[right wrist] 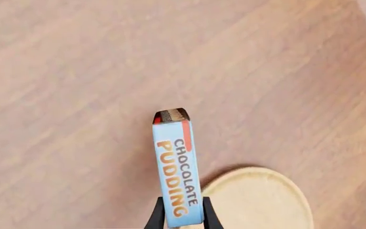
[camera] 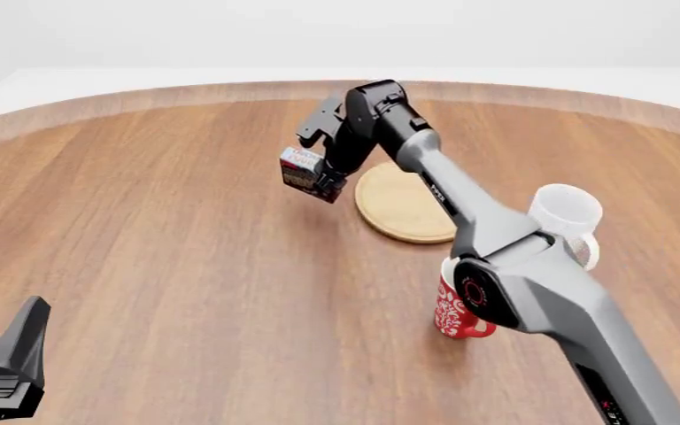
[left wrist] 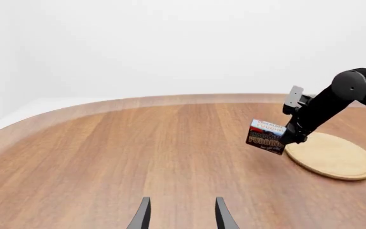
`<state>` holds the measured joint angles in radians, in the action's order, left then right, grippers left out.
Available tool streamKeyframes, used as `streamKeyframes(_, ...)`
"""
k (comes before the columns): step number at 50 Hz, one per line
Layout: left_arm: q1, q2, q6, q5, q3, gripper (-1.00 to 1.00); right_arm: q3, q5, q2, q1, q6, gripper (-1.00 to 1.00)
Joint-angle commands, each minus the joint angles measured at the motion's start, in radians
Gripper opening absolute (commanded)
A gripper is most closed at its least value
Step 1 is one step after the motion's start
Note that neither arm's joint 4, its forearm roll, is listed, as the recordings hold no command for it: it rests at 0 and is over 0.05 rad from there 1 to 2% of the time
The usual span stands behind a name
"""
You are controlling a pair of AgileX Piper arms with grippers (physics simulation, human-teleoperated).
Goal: Put the chocolate pudding to the left of the plate.
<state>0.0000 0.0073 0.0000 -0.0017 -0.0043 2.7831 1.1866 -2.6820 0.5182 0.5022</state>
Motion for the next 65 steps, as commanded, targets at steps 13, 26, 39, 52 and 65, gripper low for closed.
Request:
streamKeyframes(13,0.0,0.0,0.0,0.0,0.0,1.0,0.019,0.023,-0.03,0.005,-0.008,-1.0)
streamKeyframes(26,0.0,0.0,0.0,0.0,0.0,1.0,0.014,0.023,-0.046,0.016,-0.012,-1.0)
streamKeyframes(39,0.0,0.0,0.0,0.0,0.0,1.0,-0.015,0.031,-0.037,0.005,0.006,1.0)
streamKeyframes(52,0.0,0.0,0.0,0.0,0.0,1.0,-0.012,0.028,0.008,-0.018,0.006,1.0)
streamKeyframes(65,0.0,0.0,0.0,0.0,0.0,1.0,-0.437,-0.175,0.261,-0.01,-0.014,1.0)
